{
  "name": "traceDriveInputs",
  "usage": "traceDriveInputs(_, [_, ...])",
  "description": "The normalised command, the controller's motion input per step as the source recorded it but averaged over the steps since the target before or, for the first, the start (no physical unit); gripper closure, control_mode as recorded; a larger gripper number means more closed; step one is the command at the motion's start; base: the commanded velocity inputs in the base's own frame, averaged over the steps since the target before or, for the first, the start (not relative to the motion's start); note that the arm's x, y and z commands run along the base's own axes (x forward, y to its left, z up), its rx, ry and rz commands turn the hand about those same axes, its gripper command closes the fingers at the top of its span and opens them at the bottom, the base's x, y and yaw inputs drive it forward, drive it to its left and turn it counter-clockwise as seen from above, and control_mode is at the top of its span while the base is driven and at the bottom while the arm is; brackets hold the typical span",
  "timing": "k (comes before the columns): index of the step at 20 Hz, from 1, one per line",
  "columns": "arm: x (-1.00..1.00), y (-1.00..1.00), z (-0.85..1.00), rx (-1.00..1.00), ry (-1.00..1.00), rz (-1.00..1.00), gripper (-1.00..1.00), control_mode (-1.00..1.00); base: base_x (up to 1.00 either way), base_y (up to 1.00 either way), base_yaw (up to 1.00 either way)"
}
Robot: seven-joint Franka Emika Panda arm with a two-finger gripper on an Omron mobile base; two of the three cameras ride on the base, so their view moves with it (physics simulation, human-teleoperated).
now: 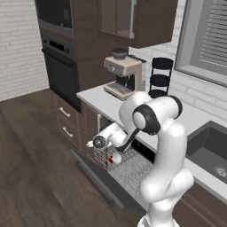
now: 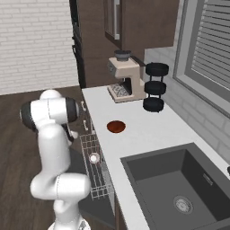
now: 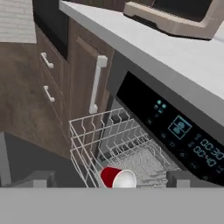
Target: Pick up the cup and bowl from the counter, place them in the dishwasher, and close the dishwasher door.
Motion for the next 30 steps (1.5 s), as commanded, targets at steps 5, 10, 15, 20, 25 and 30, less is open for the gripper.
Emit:
traceDriveInputs(5, [-0.07,0.0,1.0,0.0,-0.05,-0.03,-1.0,-1.0,0.0,0.0,0.0])
traceDriveInputs(10, [-0.21,0.0,1.0,0.0,0.0,-0.01,-1.0,-1.0,0.0,0.0,0.0])
traceDriveInputs(15, [-0.28,0.0,1.0,0.0,0.09,0.0,-1.0,-1.0,0.0,0.0,0.0])
traceDriveInputs(20, [-0.33,-0.25,1.0,0.0,0.31,0.01,-1.0,-1.0,0.0,0.0,0.0])
traceDriveInputs(25, [-0.26,-0.19,1.0,0.0,0.21,0.05,-1.0,-1.0,0.0,0.0,0.0])
traceDriveInputs(30, [-0.07,-0.28,0.34,0.0,0.14,0.03,-1.0,-1.0,0.0,0.0,0.0])
